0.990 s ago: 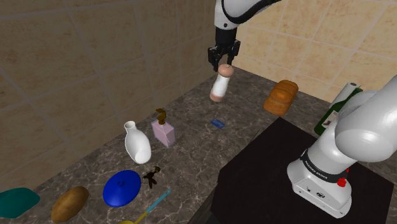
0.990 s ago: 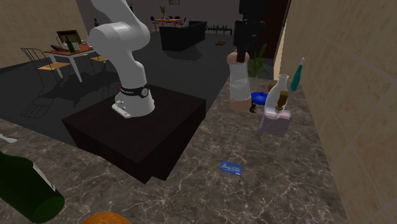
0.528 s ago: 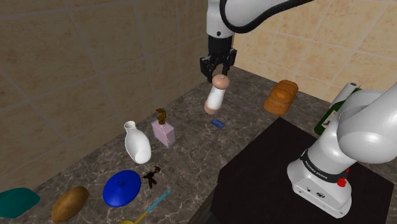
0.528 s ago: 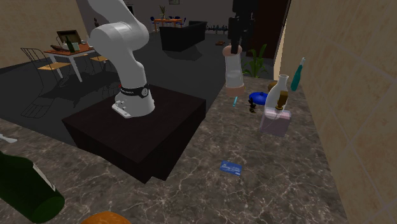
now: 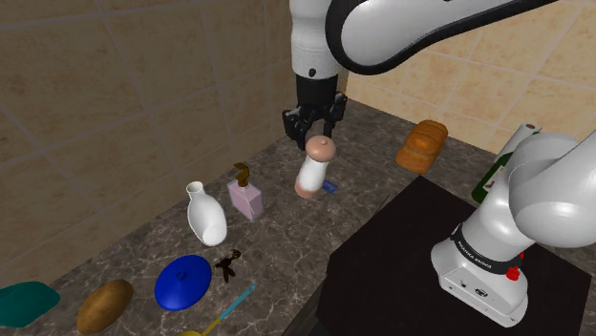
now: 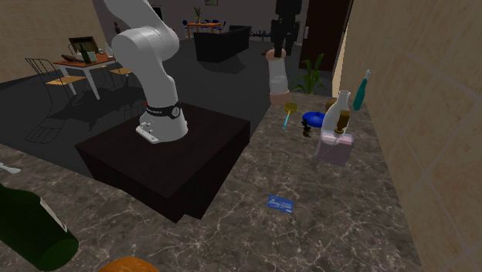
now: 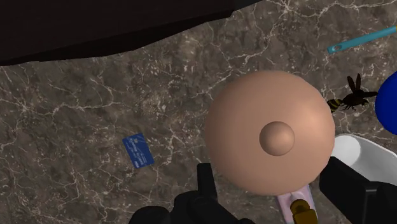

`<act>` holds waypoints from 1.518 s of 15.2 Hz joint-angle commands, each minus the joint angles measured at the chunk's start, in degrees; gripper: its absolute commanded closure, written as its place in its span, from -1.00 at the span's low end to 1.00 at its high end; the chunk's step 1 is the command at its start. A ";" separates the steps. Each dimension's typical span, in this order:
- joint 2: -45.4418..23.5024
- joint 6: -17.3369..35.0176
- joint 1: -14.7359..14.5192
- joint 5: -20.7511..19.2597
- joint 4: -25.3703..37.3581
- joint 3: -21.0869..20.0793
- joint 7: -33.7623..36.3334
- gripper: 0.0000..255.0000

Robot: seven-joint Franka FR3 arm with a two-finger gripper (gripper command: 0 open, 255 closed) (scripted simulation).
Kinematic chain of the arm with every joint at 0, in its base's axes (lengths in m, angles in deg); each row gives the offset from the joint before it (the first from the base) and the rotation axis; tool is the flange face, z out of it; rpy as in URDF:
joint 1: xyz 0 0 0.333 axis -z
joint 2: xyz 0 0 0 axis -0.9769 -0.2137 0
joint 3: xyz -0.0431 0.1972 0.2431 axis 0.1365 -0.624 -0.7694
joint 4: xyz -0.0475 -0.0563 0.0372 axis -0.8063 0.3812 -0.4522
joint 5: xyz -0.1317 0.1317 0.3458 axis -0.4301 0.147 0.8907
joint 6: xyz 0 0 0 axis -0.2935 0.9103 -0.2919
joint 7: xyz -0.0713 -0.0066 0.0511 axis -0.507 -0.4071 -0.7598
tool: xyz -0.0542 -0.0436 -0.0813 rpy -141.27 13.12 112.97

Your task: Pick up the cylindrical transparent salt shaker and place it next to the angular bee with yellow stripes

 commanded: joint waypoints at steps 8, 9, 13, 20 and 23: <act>-1.87 -1.56 -4.98 2.79 3.13 -8.93 12.67 1.00; -2.47 -1.70 -5.46 2.91 3.84 -9.98 14.19 1.00; -5.60 -2.29 -7.17 2.85 7.31 -14.25 20.47 1.00; -8.52 1.35 -7.82 2.01 6.26 -16.57 23.89 1.00; -9.46 3.71 -7.78 1.59 4.71 -16.90 24.37 1.00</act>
